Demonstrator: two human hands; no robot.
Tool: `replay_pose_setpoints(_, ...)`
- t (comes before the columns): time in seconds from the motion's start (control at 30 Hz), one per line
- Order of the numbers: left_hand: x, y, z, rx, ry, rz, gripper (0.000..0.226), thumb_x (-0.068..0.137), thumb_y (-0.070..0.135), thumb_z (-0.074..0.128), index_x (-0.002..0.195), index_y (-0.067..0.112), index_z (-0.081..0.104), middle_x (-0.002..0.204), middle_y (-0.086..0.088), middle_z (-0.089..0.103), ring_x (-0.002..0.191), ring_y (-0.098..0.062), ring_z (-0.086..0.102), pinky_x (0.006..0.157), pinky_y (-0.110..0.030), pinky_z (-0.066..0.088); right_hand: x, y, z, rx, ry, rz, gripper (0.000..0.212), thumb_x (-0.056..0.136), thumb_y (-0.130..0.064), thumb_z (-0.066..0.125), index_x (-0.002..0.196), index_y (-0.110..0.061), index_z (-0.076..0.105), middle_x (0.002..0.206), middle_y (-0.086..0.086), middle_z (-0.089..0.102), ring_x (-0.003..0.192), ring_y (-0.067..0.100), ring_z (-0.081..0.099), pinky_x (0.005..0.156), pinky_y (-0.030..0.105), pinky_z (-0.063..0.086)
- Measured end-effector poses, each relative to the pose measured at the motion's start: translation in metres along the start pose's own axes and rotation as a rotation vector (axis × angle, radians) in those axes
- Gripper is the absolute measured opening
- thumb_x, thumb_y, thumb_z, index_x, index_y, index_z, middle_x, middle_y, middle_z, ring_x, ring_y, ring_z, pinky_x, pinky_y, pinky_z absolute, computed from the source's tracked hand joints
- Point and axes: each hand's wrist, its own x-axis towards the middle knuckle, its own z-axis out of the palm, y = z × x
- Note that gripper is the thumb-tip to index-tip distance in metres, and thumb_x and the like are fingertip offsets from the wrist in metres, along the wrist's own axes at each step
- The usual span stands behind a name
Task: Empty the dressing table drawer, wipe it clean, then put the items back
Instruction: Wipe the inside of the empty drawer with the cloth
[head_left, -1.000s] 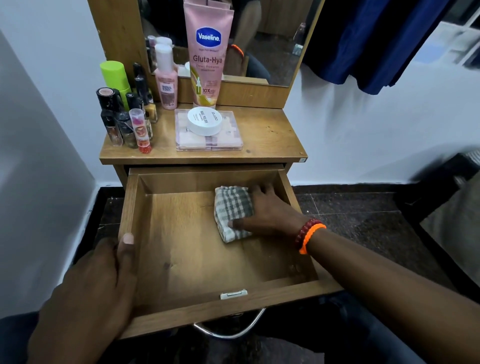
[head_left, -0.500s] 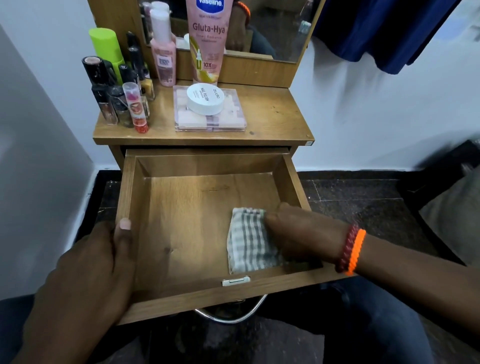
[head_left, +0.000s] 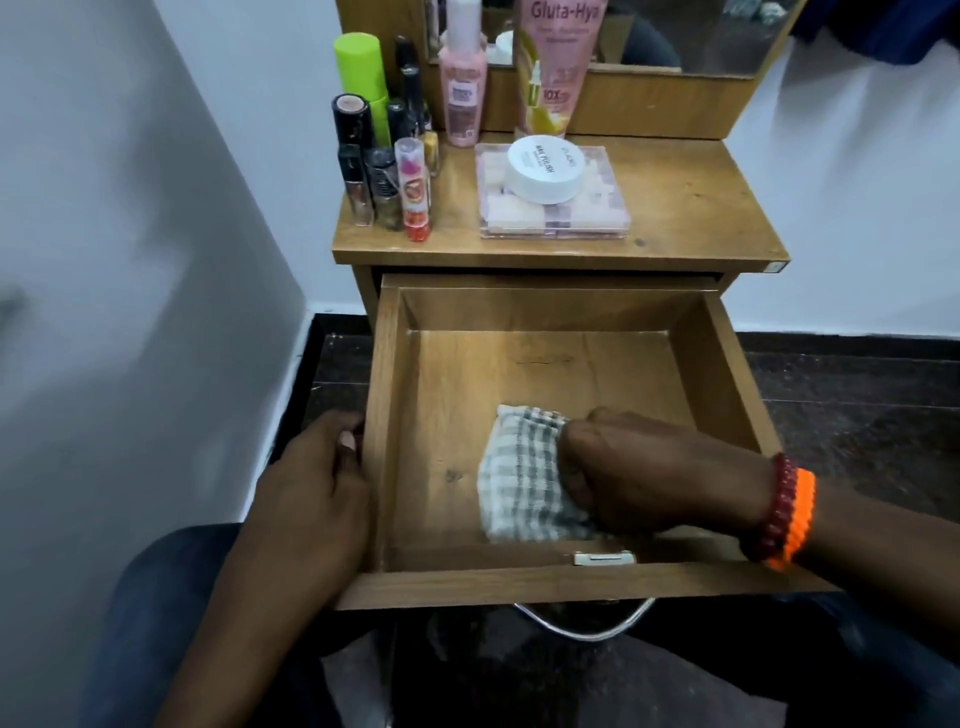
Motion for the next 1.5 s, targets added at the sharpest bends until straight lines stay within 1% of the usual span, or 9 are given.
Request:
replay_pose_setpoints(0.1, 0.002, 0.0, -0.001, 0.008, 0.002, -0.001, 0.039, 0.104, 0.009, 0.037, 0.1, 0.035, 0.065, 0.088, 0.017, 0.068, 0.084, 0.004, 0.062, 0.06, -0.009, 0.039, 0.026, -0.029, 0.005, 0.033, 0.023, -0.08, 0.024, 0.088, -0.014, 0.07, 0.089, -0.027, 0.051, 0.092, -0.006, 0.049, 0.077, 0.014, 0.054, 0.055, 0.02, 0.039)
replay_pose_setpoints(0.33, 0.002, 0.002, -0.003, 0.027, -0.014, -0.018, 0.047, 0.093, -0.003, 0.039, 0.101, 0.036, 0.065, 0.085, 0.015, 0.07, 0.081, 0.007, 0.063, 0.06, -0.011, 0.045, 0.074, -0.072, 0.017, 0.18, 0.1, -0.171, 0.043, 0.08, 0.0, 0.07, 0.07, -0.025, 0.037, 0.08, -0.004, 0.042, 0.092, 0.026, 0.06, 0.066, 0.032, 0.051)
replay_pose_setpoints(0.57, -0.003, 0.016, -0.004, 0.042, 0.013, -0.005, 0.045, 0.093, -0.003, 0.041, 0.101, 0.036, 0.06, 0.078, 0.02, 0.058, 0.071, 0.026, 0.053, 0.06, 0.001, 0.039, 0.091, -0.06, 0.027, 0.338, 0.423, -0.03, 0.035, 0.078, -0.037, 0.075, 0.096, -0.019, 0.051, 0.094, 0.005, 0.061, 0.088, 0.029, 0.064, 0.071, 0.037, 0.053)
replay_pose_setpoints(0.7, -0.003, 0.018, -0.004, 0.059, 0.008, -0.017, 0.04, 0.097, 0.0, 0.041, 0.114, 0.027, 0.066, 0.082, 0.026, 0.053, 0.071, 0.01, 0.054, 0.06, 0.0, 0.038, 0.103, -0.057, 0.01, 0.384, 0.483, 0.105, 0.048, 0.066, -0.055, 0.073, 0.095, -0.018, 0.062, 0.094, 0.005, 0.065, 0.086, 0.029, 0.068, 0.075, 0.04, 0.06)
replay_pose_setpoints(0.77, -0.004, 0.02, -0.004, 0.066, 0.01, -0.004, 0.038, 0.1, 0.003, 0.04, 0.117, 0.025, 0.066, 0.084, 0.027, 0.05, 0.074, 0.009, 0.05, 0.06, -0.001, 0.038, 0.108, -0.055, 0.0, 0.399, 0.516, 0.179, 0.045, 0.072, -0.046, 0.078, 0.101, -0.016, 0.065, 0.098, 0.005, 0.066, 0.09, 0.031, 0.069, 0.075, 0.038, 0.059)
replay_pose_setpoints(1.07, -0.002, 0.014, -0.001, 0.069, 0.049, 0.062, 0.034, 0.1, 0.007, 0.043, 0.119, 0.024, 0.065, 0.083, 0.02, 0.058, 0.076, 0.007, 0.053, 0.061, -0.001, 0.039, 0.064, -0.089, 0.018, 0.194, 0.163, 0.083, 0.057, 0.084, -0.039, 0.078, 0.13, -0.015, 0.054, 0.13, 0.01, 0.061, 0.115, 0.029, 0.062, 0.086, 0.031, 0.046)
replay_pose_setpoints(1.17, 0.0, 0.008, 0.004, 0.098, 0.086, 0.124, 0.026, 0.102, 0.021, 0.05, 0.125, 0.029, 0.057, 0.103, 0.013, 0.062, 0.094, -0.003, 0.061, 0.069, -0.008, 0.039, 0.062, -0.085, 0.021, 0.094, 0.145, 0.002, 0.058, 0.082, -0.042, 0.08, 0.129, -0.017, 0.055, 0.126, 0.011, 0.063, 0.115, 0.032, 0.06, 0.088, 0.037, 0.046)
replay_pose_setpoints(1.33, -0.002, 0.011, 0.004, 0.237, 0.025, 0.269, 0.065, 0.096, 0.029, 0.063, 0.146, 0.052, 0.03, 0.143, 0.0, 0.035, 0.119, -0.015, 0.044, 0.095, -0.036, 0.045, 0.048, -0.052, 0.0, -0.12, 0.028, 0.043, 0.068, 0.075, -0.044, 0.086, 0.13, -0.019, 0.056, 0.135, 0.015, 0.05, 0.124, 0.034, 0.047, 0.097, 0.042, 0.042)
replay_pose_setpoints(1.5, -0.001, 0.051, 0.002, 0.72, -0.154, 0.443, 0.062, 0.085, 0.037, 0.037, 0.145, 0.051, 0.042, 0.161, 0.005, 0.017, 0.151, -0.022, 0.006, 0.123, -0.051, 0.001, 0.008, 0.004, -0.016, -0.165, 0.007, 0.239, 0.101, 0.07, -0.024, 0.092, 0.15, -0.018, 0.031, 0.158, 0.021, 0.024, 0.145, 0.043, 0.029, 0.111, 0.052, 0.041)
